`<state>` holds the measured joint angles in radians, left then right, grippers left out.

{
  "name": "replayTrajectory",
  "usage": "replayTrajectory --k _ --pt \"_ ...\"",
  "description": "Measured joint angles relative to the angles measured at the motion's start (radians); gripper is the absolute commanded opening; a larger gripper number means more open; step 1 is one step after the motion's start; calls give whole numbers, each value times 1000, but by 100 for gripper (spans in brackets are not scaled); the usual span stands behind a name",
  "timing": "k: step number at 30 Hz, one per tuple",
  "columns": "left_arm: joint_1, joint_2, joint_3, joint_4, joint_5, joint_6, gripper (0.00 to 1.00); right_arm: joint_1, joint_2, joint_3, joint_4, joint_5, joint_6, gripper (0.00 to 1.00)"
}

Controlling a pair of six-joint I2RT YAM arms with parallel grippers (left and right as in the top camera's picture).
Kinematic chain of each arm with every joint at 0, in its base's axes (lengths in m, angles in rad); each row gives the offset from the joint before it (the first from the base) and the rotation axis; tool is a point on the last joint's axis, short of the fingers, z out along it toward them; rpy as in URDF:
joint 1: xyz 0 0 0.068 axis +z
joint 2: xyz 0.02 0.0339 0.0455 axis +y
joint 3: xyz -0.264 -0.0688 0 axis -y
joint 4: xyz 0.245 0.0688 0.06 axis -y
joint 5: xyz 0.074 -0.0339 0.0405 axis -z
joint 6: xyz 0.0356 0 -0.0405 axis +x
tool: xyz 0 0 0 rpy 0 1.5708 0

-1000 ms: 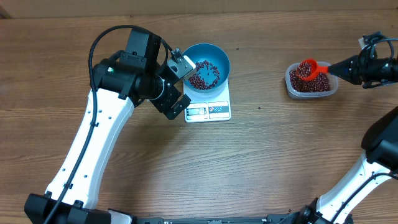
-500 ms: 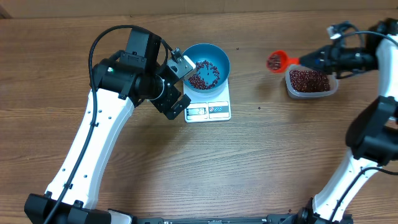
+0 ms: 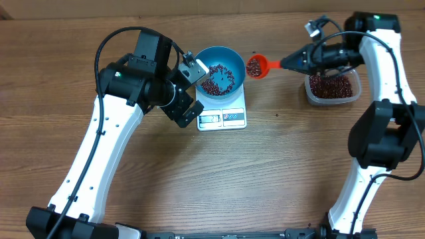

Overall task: Scoop item into bowl and weigh 150g on scale
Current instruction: 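Carry the filled cup left over the teal bowl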

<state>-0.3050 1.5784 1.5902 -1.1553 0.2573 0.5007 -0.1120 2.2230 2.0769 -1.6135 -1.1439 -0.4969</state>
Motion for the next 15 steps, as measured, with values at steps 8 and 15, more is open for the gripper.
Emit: replayTrajectory --k 8,15 --pt "0 0 0 0 0 0 100 82 5 22 43 10 66 4" --pt "0 0 0 0 0 0 99 161 10 127 101 138 173 4"
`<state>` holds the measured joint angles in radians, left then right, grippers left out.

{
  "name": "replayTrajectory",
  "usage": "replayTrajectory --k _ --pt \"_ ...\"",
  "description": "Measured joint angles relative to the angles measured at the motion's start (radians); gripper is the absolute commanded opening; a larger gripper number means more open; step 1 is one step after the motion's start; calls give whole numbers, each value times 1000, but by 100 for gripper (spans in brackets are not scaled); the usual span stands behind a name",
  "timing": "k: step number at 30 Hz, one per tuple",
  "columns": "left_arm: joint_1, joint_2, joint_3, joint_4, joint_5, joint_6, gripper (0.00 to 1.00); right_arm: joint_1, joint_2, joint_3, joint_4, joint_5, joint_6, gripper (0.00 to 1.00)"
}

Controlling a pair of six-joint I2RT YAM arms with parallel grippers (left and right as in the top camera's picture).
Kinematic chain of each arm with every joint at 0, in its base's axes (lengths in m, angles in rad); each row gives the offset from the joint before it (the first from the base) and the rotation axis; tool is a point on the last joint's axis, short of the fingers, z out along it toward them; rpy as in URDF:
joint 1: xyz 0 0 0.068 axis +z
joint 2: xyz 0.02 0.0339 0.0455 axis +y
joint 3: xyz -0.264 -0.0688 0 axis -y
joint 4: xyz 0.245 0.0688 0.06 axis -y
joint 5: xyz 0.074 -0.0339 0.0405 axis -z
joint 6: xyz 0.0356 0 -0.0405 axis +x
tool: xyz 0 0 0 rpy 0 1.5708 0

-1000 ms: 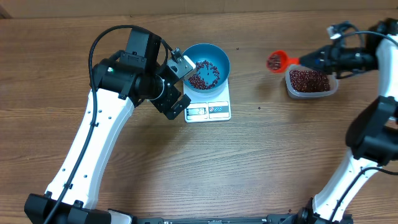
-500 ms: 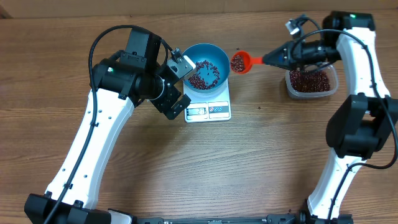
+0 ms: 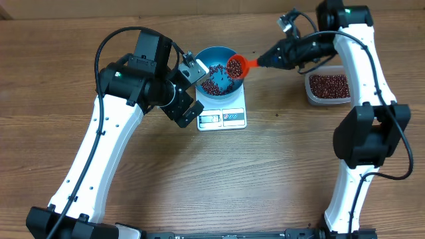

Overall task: Scoop item into bowl and weigh 150g on scale
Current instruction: 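Carry the filled cup left over the teal bowl, then tilt the red cup to pour beans into the bowl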

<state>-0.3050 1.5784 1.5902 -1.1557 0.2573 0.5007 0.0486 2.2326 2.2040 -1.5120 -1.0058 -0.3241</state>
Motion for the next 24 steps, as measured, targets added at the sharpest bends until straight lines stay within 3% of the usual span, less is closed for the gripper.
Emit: replayTrajectory --k 10,24 --pt "0 0 0 0 0 0 100 182 0 171 34 391 168 4" --pt "0 0 0 0 0 0 100 418 0 194 54 999 303 4"
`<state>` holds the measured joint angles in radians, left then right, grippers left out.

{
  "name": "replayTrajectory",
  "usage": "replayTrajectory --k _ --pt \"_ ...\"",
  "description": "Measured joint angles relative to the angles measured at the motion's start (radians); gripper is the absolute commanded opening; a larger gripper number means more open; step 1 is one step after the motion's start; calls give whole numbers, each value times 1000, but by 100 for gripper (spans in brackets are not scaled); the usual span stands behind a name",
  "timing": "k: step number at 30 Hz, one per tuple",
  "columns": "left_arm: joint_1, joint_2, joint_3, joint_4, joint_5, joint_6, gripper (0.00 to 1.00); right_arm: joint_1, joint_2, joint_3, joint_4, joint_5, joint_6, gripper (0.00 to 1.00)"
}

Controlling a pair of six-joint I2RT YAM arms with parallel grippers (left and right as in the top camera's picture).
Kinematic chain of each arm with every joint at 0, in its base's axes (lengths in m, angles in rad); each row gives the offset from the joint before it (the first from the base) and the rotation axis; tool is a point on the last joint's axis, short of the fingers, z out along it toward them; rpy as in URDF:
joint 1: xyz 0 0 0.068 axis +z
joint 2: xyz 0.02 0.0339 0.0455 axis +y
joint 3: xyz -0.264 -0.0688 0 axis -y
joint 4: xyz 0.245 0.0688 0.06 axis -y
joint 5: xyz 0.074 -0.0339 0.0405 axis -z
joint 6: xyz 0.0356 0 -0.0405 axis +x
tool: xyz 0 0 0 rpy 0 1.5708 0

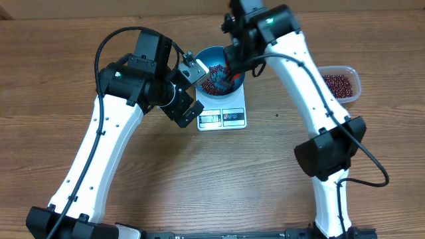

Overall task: Scoop item into bowl and weigh 150g on scale
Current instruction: 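Tilt the red cup to pour beans into the bowl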

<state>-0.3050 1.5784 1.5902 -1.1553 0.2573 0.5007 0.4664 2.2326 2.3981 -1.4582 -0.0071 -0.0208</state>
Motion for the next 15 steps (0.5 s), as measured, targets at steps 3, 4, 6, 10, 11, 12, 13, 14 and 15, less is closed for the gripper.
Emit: replayTrajectory --k 3,4,6,10,11,12,13,14,15 --pt "0 0 0 0 0 0 100 19 0 1 9 43 6 4" --pt "0 0 0 0 0 0 100 21 0 1 10 53 8 4" --pt "0 0 0 0 0 0 100 20 0 1 12 68 14 4" --pt "0 0 0 0 0 0 100 20 0 1 16 87 21 4" --pt "0 0 0 0 0 0 99 21 0 1 17 90 21 4" --pt "0 0 0 0 0 0 100 23 0 1 18 92 22 4" --pt "0 0 0 0 0 0 100 26 0 1 19 95 22 4" --pt "0 0 0 0 0 0 99 28 0 1 20 97 22 4" --pt "0 0 0 0 0 0 99 33 0 1 24 101 22 4"
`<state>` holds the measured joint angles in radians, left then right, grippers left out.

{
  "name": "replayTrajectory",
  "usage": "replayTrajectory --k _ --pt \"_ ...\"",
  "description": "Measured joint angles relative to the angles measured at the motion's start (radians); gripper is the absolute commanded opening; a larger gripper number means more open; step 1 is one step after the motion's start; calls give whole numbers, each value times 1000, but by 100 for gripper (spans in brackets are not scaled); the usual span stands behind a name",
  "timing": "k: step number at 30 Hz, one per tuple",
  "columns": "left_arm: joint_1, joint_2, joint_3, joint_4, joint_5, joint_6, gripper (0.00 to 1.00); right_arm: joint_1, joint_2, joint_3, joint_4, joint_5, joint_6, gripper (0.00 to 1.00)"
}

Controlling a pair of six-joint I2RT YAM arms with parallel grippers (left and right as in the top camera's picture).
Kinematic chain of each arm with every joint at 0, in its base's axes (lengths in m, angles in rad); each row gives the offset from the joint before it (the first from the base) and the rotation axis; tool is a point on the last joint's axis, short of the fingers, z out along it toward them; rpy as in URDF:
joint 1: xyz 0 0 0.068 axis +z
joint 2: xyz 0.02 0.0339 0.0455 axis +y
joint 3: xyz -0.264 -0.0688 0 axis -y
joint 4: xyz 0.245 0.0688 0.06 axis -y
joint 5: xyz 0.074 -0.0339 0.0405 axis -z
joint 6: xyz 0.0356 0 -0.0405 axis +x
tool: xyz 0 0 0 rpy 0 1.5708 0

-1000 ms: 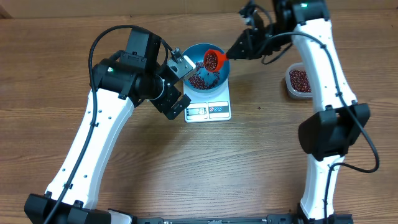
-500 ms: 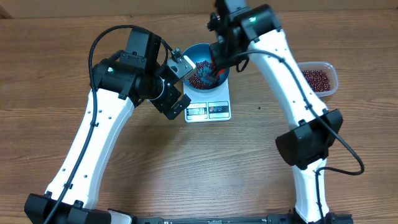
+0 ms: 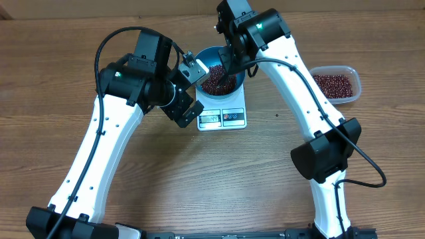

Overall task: Scoop item into bowl and weigh 150g on scale
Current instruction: 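Tilt the red cup to pour beans into the bowl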

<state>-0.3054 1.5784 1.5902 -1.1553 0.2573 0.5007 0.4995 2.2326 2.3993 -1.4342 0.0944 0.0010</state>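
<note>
A blue bowl (image 3: 208,56) with red beans (image 3: 216,83) in it stands on a small white scale (image 3: 223,117) at the table's far middle. My right gripper (image 3: 229,68) hangs over the bowl's right half, mostly hidden under its own wrist. It is shut on the orange scoop, of which only a sliver shows at the bowl's rim. To the left, my left gripper (image 3: 191,90) stands open. Its far finger sits at the bowl's left rim and its near finger beside the scale's left edge.
A clear plastic tub (image 3: 337,84) of red beans stands at the far right, about a hand's width from the scale. The right arm's long white link runs from the bowl down to the table's front right. The table's wooden back edge lies just behind the bowl.
The right wrist has shifted slightly further over the bowl, and the pile of beans in the bowl looks bigger. The left arm has not moved.
The right gripper first held a full scoop between the tub and the bowl, then at the bowl's right rim. Later the wrist was turned over the bowl, and now more beans lie in it. The left gripper stayed by the bowl throughout.
</note>
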Motion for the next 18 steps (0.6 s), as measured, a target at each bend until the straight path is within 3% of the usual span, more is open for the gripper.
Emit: replayTrajectory --k 18 --pt "0 0 0 0 0 0 100 10 -3 0 2 -8 -8 4"
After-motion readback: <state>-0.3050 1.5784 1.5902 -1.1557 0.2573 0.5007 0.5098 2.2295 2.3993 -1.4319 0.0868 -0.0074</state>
